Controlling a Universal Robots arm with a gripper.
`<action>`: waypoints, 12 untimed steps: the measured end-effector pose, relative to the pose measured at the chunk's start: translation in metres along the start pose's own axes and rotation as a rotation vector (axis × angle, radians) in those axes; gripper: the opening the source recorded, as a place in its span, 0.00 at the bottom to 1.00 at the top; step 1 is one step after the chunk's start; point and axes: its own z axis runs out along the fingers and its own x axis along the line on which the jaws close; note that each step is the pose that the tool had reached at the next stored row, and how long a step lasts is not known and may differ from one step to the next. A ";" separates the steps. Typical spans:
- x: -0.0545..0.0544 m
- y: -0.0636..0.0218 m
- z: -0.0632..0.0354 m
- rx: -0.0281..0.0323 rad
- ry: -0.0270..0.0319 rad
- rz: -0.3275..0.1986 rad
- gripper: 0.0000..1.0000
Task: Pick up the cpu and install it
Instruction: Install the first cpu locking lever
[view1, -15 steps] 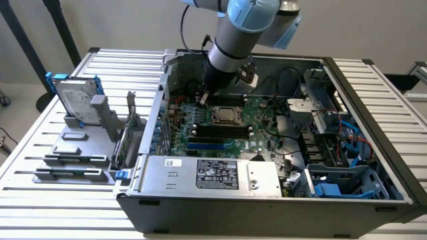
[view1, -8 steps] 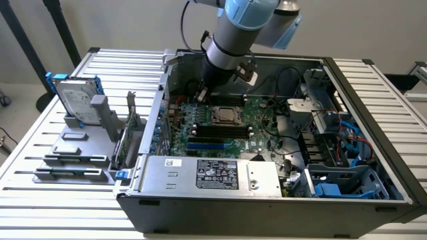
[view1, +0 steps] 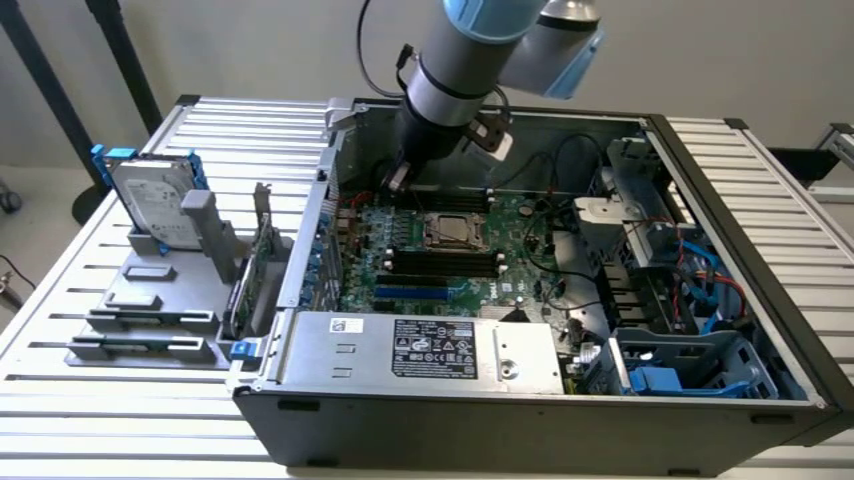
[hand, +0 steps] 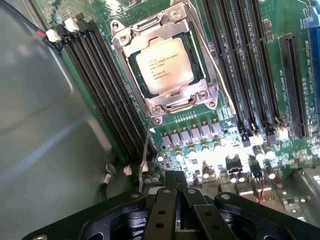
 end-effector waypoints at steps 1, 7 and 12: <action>0.000 -0.0005 -0.0011 -0.0012 0.0038 0.009 0.11; 0.000 -0.0016 -0.0024 -0.0085 0.0349 0.071 0.11; -0.001 -0.0037 -0.0018 -0.0100 0.0602 0.109 0.11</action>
